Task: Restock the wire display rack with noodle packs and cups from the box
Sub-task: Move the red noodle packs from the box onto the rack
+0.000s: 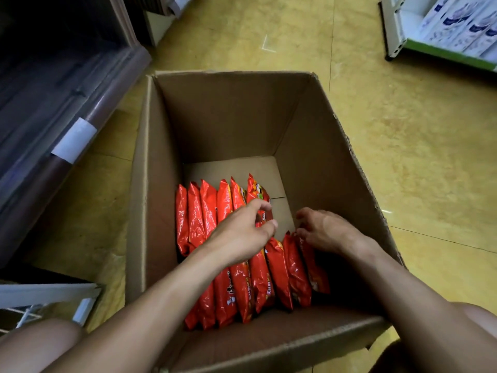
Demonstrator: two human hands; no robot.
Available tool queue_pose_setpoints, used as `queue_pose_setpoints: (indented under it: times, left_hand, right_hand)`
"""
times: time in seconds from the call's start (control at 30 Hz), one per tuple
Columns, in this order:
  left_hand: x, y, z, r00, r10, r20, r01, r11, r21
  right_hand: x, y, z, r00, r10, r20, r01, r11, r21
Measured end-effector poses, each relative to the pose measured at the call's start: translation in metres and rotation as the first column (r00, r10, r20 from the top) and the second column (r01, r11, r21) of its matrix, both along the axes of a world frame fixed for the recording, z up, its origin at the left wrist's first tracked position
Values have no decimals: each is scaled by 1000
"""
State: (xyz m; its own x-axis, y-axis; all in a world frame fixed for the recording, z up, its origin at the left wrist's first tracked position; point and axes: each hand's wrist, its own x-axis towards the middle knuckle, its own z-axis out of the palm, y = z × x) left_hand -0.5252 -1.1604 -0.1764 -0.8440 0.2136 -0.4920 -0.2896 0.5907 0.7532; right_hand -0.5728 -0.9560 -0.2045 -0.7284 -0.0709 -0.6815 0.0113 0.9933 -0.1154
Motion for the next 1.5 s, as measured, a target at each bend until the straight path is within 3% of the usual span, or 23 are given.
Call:
queue_pose_setpoints:
  times: [0.2, 0.43, 0.63, 0.8, 0.9, 1.13, 1.33, 1.5]
  left_hand:
    - [-1, 4, -1, 999, -39, 4, 39, 998, -42]
    - [0, 1, -6, 998, -51, 38, 54, 996, -68]
    - [-2, 3, -9, 998, -46, 48, 50, 996, -80]
    - [-6, 7, -13, 998, -37, 43, 41, 995, -91]
    - [-8, 11, -14, 999, -29, -18, 27, 993, -115]
    - [-14, 2, -14, 977, -86, -196, 40, 972, -230]
    - [-26, -13, -12, 981, 38, -191, -49, 997, -54]
    - [-26, -16, -6, 970, 110, -215, -108, 994, 23]
  right_hand:
    - [7, -3, -6, 979, 41, 200, -46, 999, 18]
    - [8, -3, -9, 965, 94, 245, -107, 993, 41]
    - [5, 2, -7, 999, 30, 23, -28, 998, -53]
    - [1, -2, 8, 948, -53, -313, -37, 961, -275]
    - [0, -11, 20, 911, -142, -388, -38, 907, -420]
    - [-7, -16, 26, 926, -278, -256, 44, 752, -658]
    - [-16, -19, 48, 905, -415, -98, 132, 491, -861]
    - [-20, -24, 50, 870, -493, -30, 186, 384, -904]
